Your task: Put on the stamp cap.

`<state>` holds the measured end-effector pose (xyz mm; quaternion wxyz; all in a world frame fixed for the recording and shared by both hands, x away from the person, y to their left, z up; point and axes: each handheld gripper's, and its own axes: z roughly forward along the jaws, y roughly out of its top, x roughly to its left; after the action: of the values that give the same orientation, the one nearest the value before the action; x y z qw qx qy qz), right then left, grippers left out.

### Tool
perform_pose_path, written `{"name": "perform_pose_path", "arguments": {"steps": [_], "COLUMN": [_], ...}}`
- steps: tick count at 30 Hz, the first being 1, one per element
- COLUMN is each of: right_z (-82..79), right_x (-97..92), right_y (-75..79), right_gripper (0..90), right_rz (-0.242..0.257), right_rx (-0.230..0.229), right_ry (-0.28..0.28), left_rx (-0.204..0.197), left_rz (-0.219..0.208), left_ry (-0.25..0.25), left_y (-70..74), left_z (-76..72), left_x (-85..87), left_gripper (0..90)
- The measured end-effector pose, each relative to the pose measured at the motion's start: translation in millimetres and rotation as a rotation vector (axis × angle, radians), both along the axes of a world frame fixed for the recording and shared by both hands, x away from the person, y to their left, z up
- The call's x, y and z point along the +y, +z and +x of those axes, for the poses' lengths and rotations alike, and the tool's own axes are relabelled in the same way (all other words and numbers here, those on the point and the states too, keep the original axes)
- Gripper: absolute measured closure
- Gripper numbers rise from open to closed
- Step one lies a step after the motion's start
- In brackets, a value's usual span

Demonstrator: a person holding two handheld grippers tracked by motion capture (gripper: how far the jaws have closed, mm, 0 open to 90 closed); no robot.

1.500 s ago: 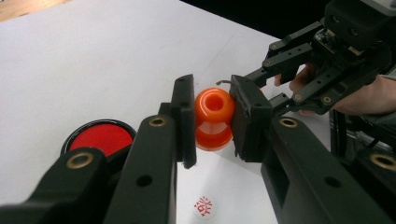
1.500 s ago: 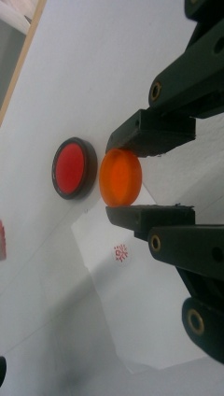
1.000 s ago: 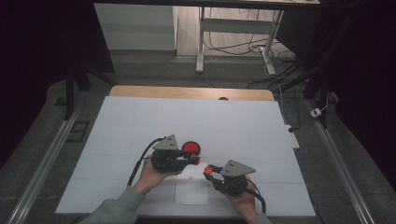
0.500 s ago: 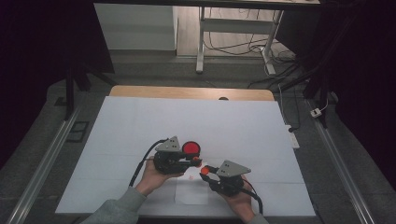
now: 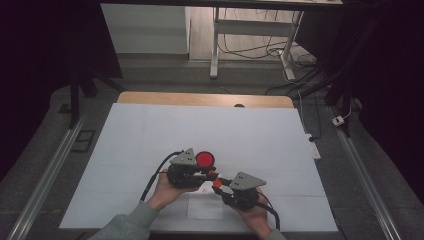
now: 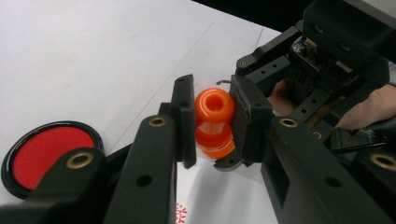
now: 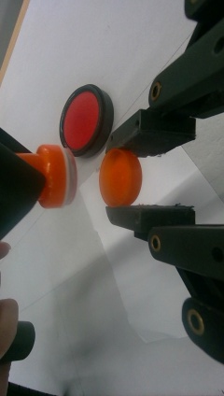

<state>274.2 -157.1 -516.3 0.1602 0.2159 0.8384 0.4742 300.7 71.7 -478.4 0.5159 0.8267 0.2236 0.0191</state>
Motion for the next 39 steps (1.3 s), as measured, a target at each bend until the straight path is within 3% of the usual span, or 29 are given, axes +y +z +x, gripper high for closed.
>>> {"name": "perform_pose_path", "arguments": {"steps": [39], "right_z": [-0.6], "right_x": [-0.1], "right_y": [1.3], "right_gripper": [64.2], "right_rz": [0.012], "right_rx": [-0.004], "right_ry": [-0.006], "left_rx": [0.000], "left_rz": [0.019], "left_ry": [-0.022], "left_y": [-6.9], "left_z": [-2.8], "left_x": [-9.9], "left_gripper": [72.4]}}
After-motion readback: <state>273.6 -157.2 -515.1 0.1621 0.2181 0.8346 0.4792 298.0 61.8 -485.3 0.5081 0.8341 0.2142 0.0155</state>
